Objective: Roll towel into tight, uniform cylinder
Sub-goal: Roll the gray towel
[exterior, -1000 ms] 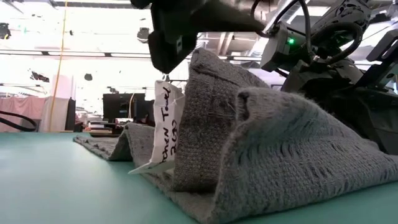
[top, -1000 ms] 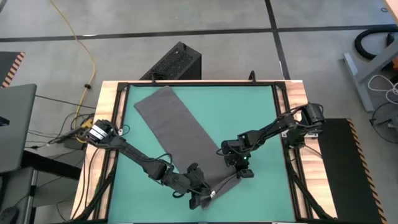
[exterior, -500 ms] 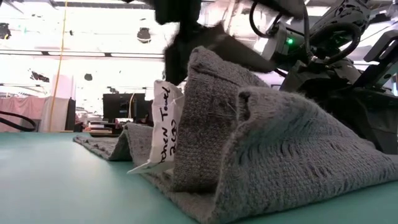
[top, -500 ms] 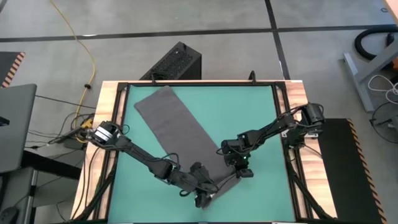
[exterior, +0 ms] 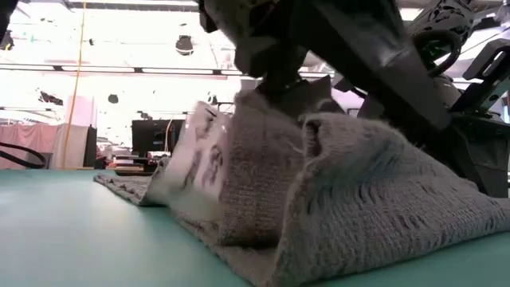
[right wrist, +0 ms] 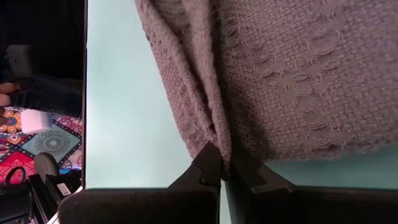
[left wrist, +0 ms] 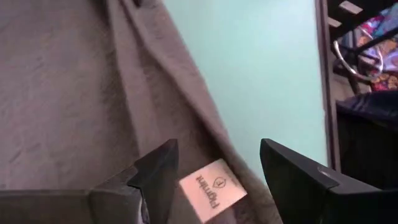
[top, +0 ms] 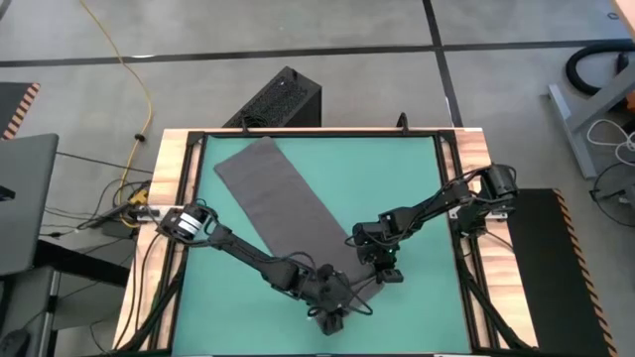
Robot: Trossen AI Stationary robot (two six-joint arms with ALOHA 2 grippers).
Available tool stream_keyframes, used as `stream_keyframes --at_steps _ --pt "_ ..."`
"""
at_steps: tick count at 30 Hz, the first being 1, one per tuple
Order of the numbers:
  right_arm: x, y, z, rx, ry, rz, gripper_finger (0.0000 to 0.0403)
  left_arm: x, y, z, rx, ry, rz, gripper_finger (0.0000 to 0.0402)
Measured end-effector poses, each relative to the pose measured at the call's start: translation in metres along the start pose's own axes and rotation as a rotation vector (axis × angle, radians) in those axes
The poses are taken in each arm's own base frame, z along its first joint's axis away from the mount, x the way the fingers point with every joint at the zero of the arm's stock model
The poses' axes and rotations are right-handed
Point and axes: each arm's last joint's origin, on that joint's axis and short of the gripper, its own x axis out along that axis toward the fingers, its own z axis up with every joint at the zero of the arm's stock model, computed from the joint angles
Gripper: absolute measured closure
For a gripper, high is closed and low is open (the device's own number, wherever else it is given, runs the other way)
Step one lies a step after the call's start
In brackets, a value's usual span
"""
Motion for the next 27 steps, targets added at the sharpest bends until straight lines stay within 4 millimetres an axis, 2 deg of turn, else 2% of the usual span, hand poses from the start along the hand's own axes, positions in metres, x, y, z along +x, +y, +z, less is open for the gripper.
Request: stream_keyframes --at_steps 6,9,14,22,27 --pt "0.000 0.000 0.000 -0.001 -0.001 0.001 0.0378 -0.004 -0.010 0.014 0.067 0.013 -0.012 0.0187" --pt "0.000 0.000 0.000 0.000 -0.001 0.001 0.0378 -0.009 -0.011 0.021 0.077 0.028 0.047 0.0187" --pt "0.000 0.000 0.000 -0.001 -0.001 0.001 0.0378 -0.011 0.001 0.022 0.022 0.093 0.128 0.0187" --pt "0.000 0.000 0.000 -0.001 -0.001 0.001 0.0378 0.010 0.016 0.015 -0.058 0.189 0.066 0.0187" --pt "0.000 0.000 0.000 -0.002 0.003 0.000 0.0378 0.019 0.016 0.012 -0.088 0.221 -0.036 0.0187"
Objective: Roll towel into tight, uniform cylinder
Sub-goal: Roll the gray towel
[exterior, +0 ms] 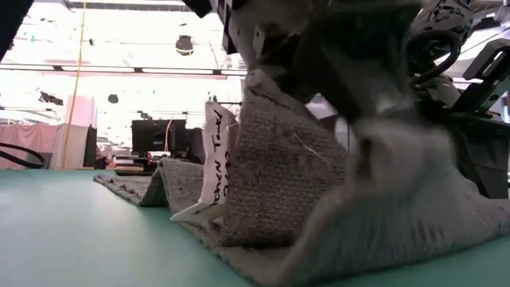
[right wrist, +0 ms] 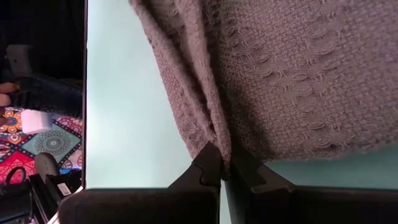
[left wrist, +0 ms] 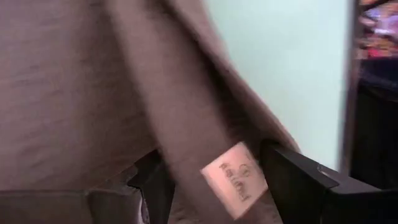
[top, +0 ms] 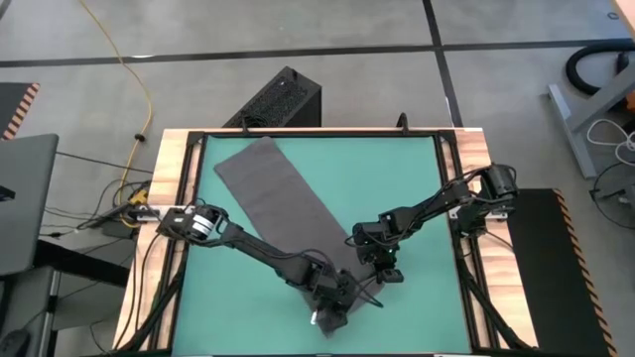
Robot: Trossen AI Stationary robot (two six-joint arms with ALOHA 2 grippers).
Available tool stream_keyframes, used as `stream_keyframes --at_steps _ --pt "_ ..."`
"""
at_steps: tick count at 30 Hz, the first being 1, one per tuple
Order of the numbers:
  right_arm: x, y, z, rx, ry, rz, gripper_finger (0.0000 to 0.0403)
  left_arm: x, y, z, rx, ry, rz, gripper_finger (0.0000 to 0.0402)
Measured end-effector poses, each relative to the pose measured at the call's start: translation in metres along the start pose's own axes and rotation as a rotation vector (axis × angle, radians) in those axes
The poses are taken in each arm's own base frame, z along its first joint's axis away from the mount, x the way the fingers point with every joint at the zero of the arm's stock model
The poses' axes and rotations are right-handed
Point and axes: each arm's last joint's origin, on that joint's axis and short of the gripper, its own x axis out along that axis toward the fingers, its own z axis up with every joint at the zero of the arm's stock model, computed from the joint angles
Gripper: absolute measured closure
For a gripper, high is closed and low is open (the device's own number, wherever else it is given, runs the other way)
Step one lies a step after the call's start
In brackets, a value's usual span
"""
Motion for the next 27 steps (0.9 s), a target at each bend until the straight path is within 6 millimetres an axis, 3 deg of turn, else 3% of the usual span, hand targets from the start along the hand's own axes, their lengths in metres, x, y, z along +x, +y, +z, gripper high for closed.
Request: stream_keyframes --at_steps 13,27 --pt "0.000 0.000 0.000 -0.013 0.001 0.000 0.0378 -0.009 -0.008 0.005 0.043 -0.001 -0.089 0.0187" --pt "0.000 0.000 0.000 -0.013 0.003 0.000 0.0378 -0.008 -0.007 0.011 -0.052 -0.063 -0.091 0.0187"
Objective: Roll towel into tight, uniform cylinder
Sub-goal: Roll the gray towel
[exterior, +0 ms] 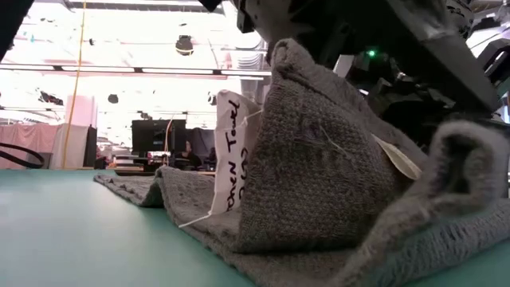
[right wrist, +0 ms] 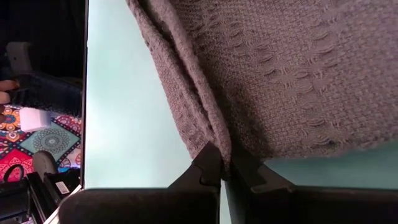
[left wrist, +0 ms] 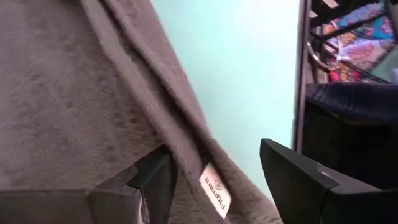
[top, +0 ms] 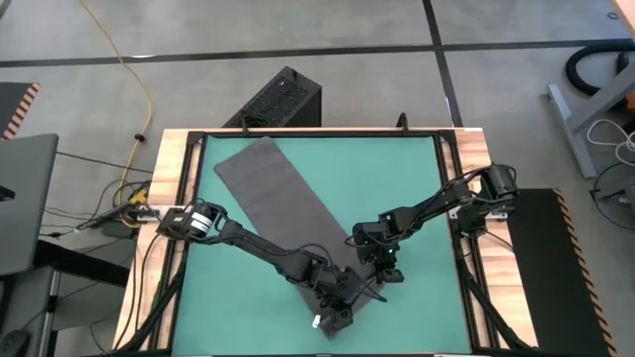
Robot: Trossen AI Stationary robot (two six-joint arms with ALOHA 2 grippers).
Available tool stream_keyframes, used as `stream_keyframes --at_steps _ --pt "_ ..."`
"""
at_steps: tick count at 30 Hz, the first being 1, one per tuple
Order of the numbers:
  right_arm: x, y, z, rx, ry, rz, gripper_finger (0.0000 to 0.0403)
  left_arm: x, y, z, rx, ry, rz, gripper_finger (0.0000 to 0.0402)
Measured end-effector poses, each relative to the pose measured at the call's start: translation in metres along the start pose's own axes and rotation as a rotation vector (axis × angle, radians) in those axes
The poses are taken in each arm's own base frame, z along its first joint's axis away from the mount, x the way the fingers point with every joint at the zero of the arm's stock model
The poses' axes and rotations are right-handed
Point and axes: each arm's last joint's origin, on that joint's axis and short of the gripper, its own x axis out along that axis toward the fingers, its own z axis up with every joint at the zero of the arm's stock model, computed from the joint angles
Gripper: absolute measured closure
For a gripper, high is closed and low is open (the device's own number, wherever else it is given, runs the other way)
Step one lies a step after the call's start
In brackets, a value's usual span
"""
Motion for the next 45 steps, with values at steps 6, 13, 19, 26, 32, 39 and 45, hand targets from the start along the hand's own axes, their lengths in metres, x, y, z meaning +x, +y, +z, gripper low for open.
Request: stream_keyframes --at_steps 6,13,19,26,32,39,45 --pt "0.000 0.000 0.000 0.000 0.000 0.000 0.0378 0.002 -0.008 -0.009 0.006 -0.027 0.046 0.0187" --pt "0.000 0.000 0.000 0.059 0.000 0.000 0.0378 0.003 -0.019 -0.021 0.015 -0.059 0.081 0.0187" --pt "0.000 0.000 0.000 0.112 -0.002 0.014 0.0378 0.015 -0.015 -0.025 -0.014 -0.052 0.077 0.0187" --pt "-0.002 0.003 0.004 0.131 0.004 0.042 0.0378 0.022 -0.011 -0.027 -0.043 -0.011 0.034 0.0187" --pt "-0.005 0.010 0.011 0.114 0.036 0.059 0.0378 0.027 -0.008 -0.031 -0.102 0.036 0.015 0.0226" --pt "-0.009 0.013 0.018 0.078 0.027 0.062 0.0378 0.027 -0.007 -0.032 -0.088 0.056 0.007 0.0367" --pt "-0.009 0.013 0.024 0.033 -0.030 0.009 0.0370 0.027 -0.004 -0.029 -0.070 0.070 -0.006 0.0398"
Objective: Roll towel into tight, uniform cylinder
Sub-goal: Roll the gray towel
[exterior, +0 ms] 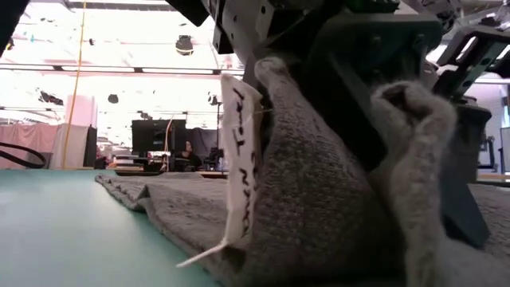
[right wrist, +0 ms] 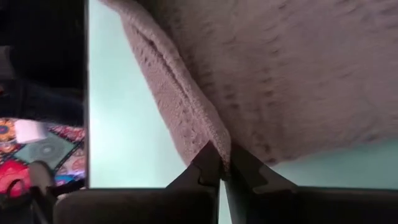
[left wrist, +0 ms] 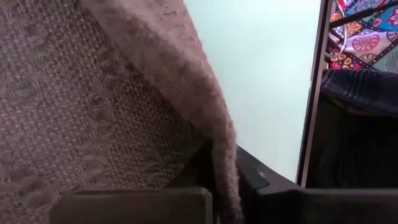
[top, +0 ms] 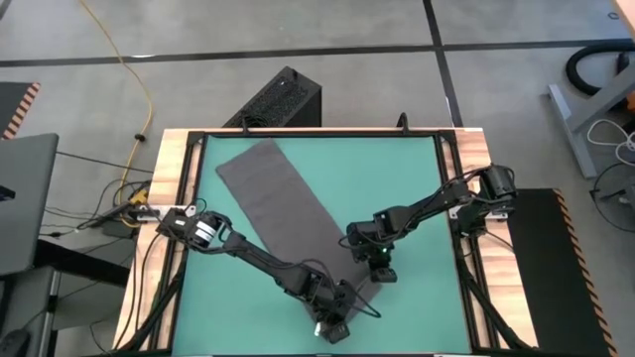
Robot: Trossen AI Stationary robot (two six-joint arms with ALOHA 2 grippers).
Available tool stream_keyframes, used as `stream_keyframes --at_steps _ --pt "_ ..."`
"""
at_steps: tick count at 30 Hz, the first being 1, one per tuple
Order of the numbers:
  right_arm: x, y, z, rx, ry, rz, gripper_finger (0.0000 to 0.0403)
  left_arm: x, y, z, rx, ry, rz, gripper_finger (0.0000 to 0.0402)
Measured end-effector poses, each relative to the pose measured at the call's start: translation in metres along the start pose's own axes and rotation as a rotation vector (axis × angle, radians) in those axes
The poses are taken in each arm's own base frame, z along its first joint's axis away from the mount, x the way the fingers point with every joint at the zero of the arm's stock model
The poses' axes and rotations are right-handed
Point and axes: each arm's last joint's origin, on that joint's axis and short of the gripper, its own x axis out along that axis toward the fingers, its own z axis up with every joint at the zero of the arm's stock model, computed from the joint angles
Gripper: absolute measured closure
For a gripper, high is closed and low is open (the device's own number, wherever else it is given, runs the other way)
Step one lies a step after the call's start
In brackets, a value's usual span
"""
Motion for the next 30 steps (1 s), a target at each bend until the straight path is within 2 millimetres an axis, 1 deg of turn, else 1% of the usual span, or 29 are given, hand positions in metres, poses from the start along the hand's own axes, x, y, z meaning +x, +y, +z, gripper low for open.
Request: stream_keyframes --at_steps 7,15,19,22,25,27,30 --pt "0.003 0.001 -0.002 -0.088 -0.008 -0.160 0.0340 0.000 0.003 -0.001 -0.011 0.011 0.031 0.0401" --pt "0.003 0.001 -0.006 -0.200 0.044 -0.169 0.0272 0.000 0.004 0.000 0.012 0.012 0.040 0.0401" --pt "-0.004 0.004 -0.011 -0.203 0.074 -0.201 0.0246 0.000 0.005 -0.001 0.012 0.005 0.043 0.0401" --pt "-0.019 0.014 -0.013 -0.221 0.050 -0.287 0.0239 0.004 0.013 -0.006 -0.029 -0.002 0.027 0.0401" --pt "-0.041 0.033 -0.016 -0.270 -0.025 -0.343 0.0241 0.008 0.018 -0.011 -0.073 -0.021 -0.021 0.0401" --pt "-0.054 0.047 -0.022 -0.304 -0.058 -0.383 0.0243 0.009 0.022 -0.014 -0.087 -0.050 -0.062 0.0401" --pt "-0.061 0.068 -0.034 -0.398 -0.135 -0.403 0.0245 0.010 0.026 -0.017 -0.109 -0.063 -0.091 0.0401"
